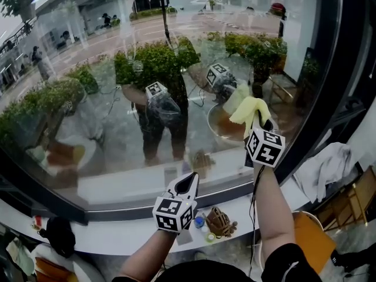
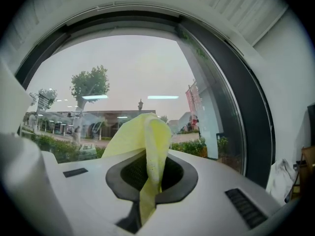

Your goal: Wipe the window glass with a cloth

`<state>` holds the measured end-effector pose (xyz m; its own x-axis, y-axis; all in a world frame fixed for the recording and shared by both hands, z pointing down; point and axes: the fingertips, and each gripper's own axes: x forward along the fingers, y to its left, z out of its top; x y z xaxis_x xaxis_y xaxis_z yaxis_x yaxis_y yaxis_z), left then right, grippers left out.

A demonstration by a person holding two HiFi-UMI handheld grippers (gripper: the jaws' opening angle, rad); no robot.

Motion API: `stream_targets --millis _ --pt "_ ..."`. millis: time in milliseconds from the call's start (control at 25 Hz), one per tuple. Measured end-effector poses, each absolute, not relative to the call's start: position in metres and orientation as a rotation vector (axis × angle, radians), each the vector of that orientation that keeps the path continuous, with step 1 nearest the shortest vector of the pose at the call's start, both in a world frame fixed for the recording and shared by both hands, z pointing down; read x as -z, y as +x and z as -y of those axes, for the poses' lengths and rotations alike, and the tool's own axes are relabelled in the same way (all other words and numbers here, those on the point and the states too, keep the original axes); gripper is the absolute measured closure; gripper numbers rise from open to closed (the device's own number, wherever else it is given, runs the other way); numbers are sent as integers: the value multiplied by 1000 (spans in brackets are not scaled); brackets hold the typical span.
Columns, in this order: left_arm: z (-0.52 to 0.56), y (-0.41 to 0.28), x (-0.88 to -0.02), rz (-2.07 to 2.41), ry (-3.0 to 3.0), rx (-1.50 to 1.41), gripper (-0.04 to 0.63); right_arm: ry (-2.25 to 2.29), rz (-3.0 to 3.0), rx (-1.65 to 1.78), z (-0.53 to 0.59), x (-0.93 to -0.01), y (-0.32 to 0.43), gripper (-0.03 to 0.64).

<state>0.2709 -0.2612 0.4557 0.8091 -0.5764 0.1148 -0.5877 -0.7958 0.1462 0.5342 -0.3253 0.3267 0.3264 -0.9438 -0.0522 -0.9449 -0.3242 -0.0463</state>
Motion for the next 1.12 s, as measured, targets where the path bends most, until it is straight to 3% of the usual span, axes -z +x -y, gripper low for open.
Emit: stream_targets --millis 1120 --pt "261 256 -421 843 2888 -41 589 -2480 -1791 -124 308 -284 486 584"
